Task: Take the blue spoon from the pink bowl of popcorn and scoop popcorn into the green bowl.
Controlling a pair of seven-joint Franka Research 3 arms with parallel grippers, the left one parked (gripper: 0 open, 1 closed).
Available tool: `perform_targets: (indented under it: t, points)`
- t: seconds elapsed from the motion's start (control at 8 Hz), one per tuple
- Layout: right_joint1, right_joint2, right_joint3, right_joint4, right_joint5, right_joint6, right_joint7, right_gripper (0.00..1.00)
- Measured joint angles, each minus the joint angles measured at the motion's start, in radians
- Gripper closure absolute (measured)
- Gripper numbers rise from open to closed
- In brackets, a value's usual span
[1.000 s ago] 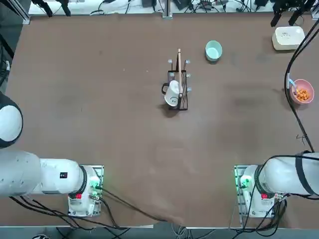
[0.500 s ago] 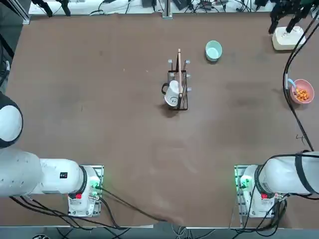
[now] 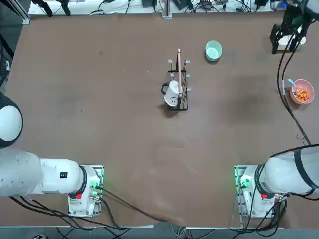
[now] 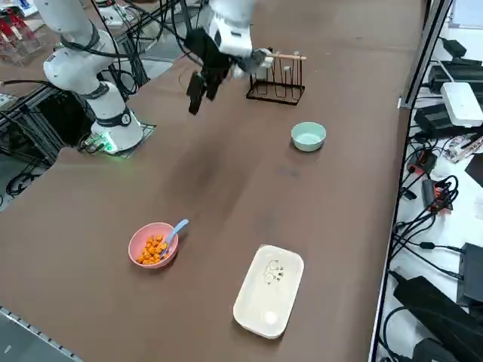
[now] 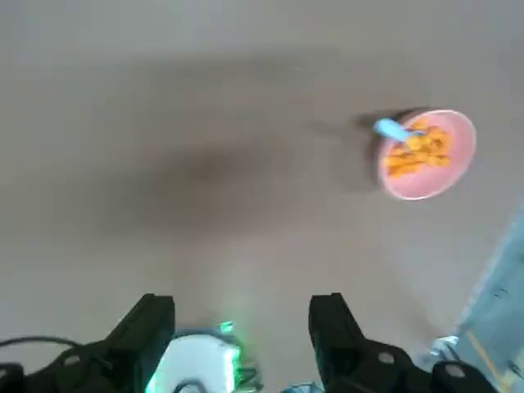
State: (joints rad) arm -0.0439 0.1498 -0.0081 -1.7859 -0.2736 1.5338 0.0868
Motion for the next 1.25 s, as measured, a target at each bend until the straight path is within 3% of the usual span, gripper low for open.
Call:
perform_targets:
  t: [0.25, 0.5, 0.88, 1.12, 1.25]
  points:
    - [0.01, 0.031, 0.006, -0.136, -0.243, 0.157, 0.223, 0.0]
    - [0.027, 0.071, 0.013, -0.271, -0.509, 0.219, 0.464, 0.0]
    - [0.04, 0.267, 0.013, -0.313, -0.788, 0.233, 0.839, 0.04]
    - [0.045, 0.381, 0.013, -0.287, -0.887, 0.217, 0.95, 0.12]
    - [0.046, 0.404, 0.013, -0.267, -0.905, 0.207, 0.954, 0.33]
